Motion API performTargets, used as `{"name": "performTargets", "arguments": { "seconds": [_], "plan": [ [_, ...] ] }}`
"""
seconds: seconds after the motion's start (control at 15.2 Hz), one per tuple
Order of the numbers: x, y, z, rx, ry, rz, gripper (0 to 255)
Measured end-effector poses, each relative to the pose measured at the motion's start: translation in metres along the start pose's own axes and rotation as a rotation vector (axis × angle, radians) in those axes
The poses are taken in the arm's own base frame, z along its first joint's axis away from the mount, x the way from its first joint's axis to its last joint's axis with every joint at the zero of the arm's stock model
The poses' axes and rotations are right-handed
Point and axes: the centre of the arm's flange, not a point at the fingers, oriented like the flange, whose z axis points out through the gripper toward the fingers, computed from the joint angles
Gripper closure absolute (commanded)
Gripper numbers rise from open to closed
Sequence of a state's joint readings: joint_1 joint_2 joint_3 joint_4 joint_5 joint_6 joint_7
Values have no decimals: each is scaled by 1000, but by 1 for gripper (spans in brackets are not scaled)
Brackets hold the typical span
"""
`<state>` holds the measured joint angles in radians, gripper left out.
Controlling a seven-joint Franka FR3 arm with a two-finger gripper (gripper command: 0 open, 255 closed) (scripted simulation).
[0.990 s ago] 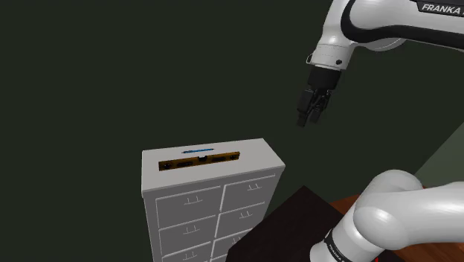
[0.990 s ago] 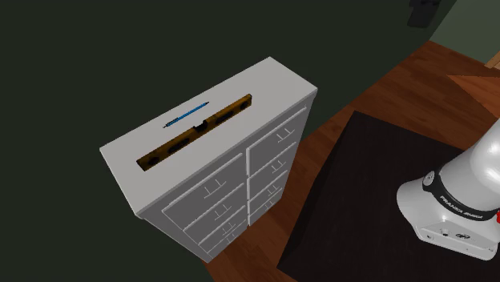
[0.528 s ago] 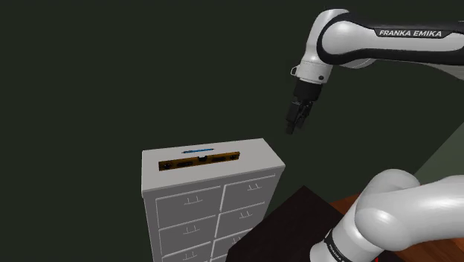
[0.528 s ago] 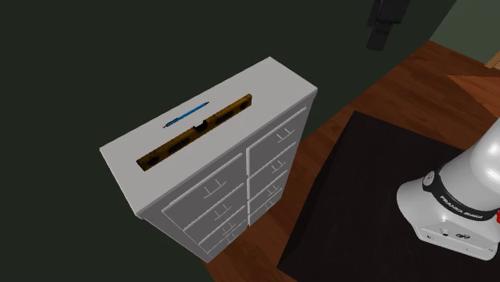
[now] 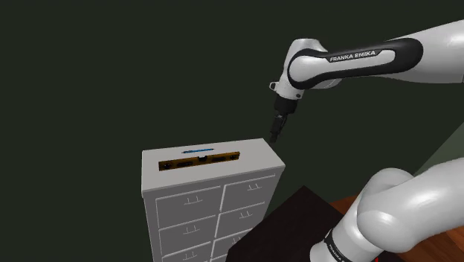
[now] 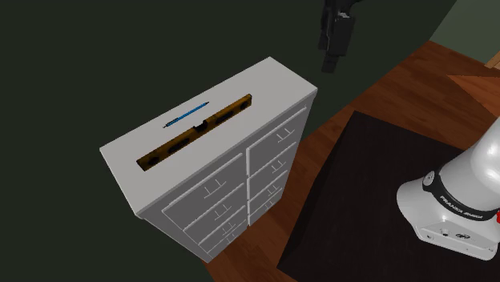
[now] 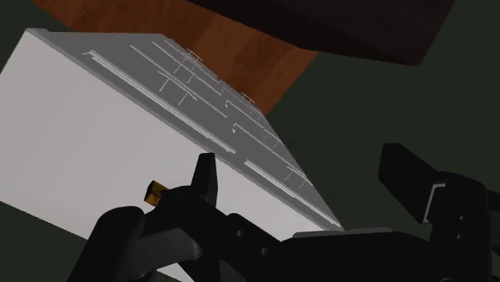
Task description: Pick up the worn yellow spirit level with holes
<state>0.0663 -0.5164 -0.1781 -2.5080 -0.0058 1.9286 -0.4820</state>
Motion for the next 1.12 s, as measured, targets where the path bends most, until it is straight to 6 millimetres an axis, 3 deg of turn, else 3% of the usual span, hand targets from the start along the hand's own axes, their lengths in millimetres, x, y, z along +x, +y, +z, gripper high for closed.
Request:
{"name": "performTargets", "arguments": {
  "seconds": [0.4, 0.73, 1.12],
  "plan": [
    [49, 31, 51, -27, 14, -168, 0],
    [89, 41, 93, -48, 27, -310, 0],
    [153, 58, 145, -76, 42, -480, 0]
  ]
}}
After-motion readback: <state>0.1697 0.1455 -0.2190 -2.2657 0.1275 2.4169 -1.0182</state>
